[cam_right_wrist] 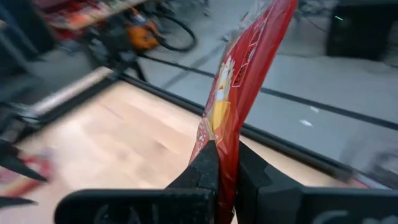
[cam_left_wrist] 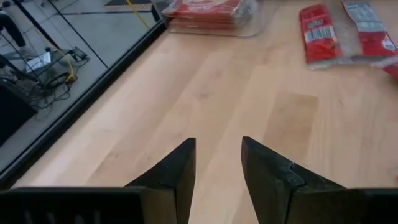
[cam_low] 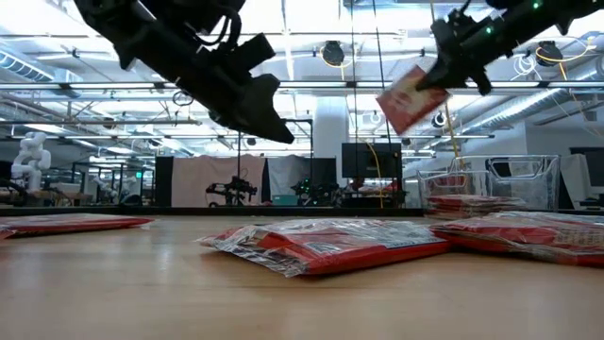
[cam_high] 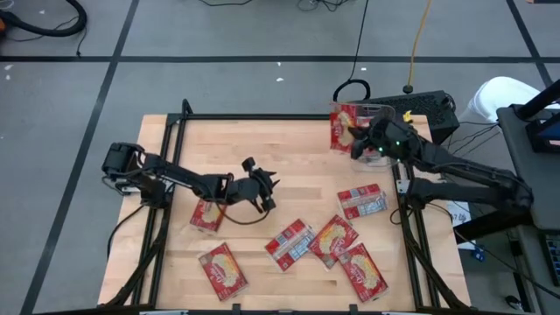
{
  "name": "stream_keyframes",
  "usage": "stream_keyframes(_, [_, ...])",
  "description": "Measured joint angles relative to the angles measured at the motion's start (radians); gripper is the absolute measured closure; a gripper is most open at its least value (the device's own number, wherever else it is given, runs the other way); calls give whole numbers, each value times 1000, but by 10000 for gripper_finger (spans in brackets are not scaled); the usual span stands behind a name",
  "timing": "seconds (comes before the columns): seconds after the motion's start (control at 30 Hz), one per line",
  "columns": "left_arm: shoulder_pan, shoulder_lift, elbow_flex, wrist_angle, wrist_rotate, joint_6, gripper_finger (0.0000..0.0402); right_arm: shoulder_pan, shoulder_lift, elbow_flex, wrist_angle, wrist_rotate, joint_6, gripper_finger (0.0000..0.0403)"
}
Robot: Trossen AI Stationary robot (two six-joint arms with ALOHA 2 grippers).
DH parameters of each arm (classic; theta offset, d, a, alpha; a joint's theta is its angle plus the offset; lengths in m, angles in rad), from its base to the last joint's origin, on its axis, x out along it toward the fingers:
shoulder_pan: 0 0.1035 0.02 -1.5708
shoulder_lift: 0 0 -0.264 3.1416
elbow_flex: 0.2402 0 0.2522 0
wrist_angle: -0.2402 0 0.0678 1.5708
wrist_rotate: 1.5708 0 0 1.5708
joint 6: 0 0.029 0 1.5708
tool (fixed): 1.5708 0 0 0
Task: Sort popcorn bags into baskets
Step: Put the red popcorn bag into the transparent bin
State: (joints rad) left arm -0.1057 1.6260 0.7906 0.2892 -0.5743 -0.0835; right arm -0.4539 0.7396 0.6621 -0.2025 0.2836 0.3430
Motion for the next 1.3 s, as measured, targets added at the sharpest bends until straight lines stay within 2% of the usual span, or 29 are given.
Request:
stream_keyframes(0.2, [46,0,0,20,48,10,270,-116,-16,0,-115,0,-1,395])
stream_keyframes(0.6, [95,0,0,22,87,20,270,-357,-45,0,-195,-25,-71,393])
stream_keyframes(0.77, [110,1,0,29,89,23,270,-418,8,0,-252,-34,-101,393])
stream_keyframes(0.97, [127,1,0,57,138,25,270,-466,100,0,-254,-210,-104,393])
stream_keyframes(1.3, [127,1,0,69,153,23,270,-528,215,0,-248,-210,-127,392])
